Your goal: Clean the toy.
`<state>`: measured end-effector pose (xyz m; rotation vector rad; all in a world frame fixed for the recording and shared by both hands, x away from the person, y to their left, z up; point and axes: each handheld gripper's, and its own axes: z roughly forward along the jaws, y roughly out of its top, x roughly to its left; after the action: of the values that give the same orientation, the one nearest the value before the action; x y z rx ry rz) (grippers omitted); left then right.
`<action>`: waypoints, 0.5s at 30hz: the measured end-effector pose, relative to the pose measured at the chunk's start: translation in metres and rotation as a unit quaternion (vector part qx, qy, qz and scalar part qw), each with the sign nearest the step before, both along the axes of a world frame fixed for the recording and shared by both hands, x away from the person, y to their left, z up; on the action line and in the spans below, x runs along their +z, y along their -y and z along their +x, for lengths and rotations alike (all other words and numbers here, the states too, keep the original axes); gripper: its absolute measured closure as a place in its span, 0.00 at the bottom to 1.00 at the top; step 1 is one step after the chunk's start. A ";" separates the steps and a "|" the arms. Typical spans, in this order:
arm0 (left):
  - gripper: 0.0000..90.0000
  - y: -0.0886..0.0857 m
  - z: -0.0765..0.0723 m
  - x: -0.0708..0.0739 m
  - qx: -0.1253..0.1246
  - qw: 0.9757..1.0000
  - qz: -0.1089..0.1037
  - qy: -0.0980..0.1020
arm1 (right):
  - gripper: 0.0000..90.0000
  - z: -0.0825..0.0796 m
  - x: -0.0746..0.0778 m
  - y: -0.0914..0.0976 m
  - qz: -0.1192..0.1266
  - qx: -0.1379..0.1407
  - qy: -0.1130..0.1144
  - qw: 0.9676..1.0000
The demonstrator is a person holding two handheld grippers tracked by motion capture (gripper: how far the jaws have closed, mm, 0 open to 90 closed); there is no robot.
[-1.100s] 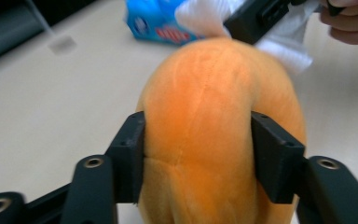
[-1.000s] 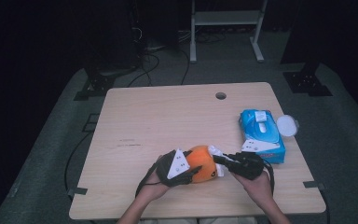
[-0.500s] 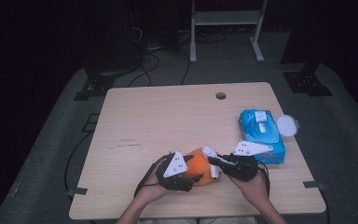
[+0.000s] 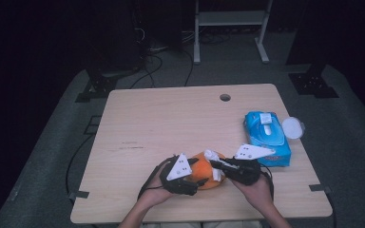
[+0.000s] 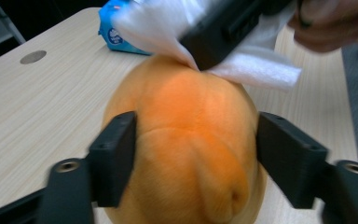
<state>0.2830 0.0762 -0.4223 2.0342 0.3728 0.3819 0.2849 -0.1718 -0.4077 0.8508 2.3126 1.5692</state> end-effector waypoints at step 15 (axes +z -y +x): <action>0.38 0.008 -0.007 -0.005 -0.018 0.999 0.037 0.017 | 0.92 -0.022 0.009 -0.026 -0.002 0.041 0.036 0.998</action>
<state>0.2764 0.0683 -0.4273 2.1005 0.3061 0.4129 0.2632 -0.1457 -0.3987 0.6938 2.3260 1.5992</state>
